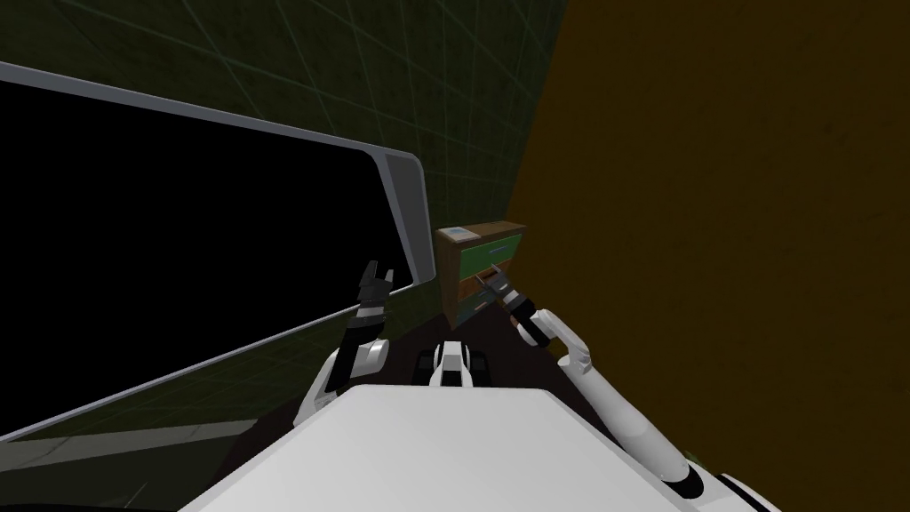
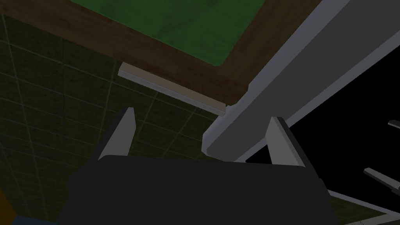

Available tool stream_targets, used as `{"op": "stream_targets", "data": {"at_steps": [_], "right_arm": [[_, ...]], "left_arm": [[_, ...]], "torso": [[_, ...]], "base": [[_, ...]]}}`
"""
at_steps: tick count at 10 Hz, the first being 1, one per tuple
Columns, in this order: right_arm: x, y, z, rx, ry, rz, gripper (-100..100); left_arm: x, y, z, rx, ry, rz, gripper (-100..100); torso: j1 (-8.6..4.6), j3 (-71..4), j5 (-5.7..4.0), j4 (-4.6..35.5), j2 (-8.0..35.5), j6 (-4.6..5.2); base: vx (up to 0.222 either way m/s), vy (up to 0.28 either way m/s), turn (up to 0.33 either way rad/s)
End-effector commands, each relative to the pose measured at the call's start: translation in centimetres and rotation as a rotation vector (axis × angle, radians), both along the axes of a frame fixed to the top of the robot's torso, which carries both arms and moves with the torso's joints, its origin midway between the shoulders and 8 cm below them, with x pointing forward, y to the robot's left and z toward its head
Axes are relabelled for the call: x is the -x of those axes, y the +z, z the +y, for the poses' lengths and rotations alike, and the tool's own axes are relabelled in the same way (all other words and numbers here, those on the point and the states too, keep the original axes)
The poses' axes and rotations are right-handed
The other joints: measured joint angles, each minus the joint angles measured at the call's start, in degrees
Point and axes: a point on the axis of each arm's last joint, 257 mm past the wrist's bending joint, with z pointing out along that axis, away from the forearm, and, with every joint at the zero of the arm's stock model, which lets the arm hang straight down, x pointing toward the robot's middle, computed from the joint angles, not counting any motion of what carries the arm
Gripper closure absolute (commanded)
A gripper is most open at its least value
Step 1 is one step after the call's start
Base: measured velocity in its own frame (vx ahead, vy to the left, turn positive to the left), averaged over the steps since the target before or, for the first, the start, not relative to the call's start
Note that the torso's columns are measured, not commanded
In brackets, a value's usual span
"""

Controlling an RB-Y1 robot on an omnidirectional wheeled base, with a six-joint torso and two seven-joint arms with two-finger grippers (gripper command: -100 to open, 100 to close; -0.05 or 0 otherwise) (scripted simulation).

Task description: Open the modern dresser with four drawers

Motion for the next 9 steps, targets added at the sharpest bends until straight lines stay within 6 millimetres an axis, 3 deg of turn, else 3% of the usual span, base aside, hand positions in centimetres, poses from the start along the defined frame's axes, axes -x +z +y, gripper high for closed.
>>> {"op": "stream_targets", "data": {"at_steps": [1, 7, 9], "right_arm": [[-0.8, -0.8, -0.6, 0.119, -0.024, -0.031, -100], [-3.0, -2.7, -3.0, 0.424, -0.085, -0.110, -100], [-4.5, -3.4, -5.0, 0.604, -0.123, -0.155, -100]], "left_arm": [[0.0, 0.0, 0.0, 0.000, 0.000, 0.000, 0], [0.0, 0.0, 0.0, 0.000, 0.000, 0.000, 0], [0.0, 0.0, 0.0, 0.000, 0.000, 0.000, 0]], "torso": [[-0.02, 0.0, 0.00, 0.0, 0.0, -0.02], [-0.02, 0.0, 0.00, 0.0, 0.0, -0.02], [-0.02, 0.0, 0.00, 0.0, 0.0, -0.02]], "base": [[0.021, -0.023, 0.047], [0.021, -0.025, 0.062], [0.028, -0.031, 0.094]]}}
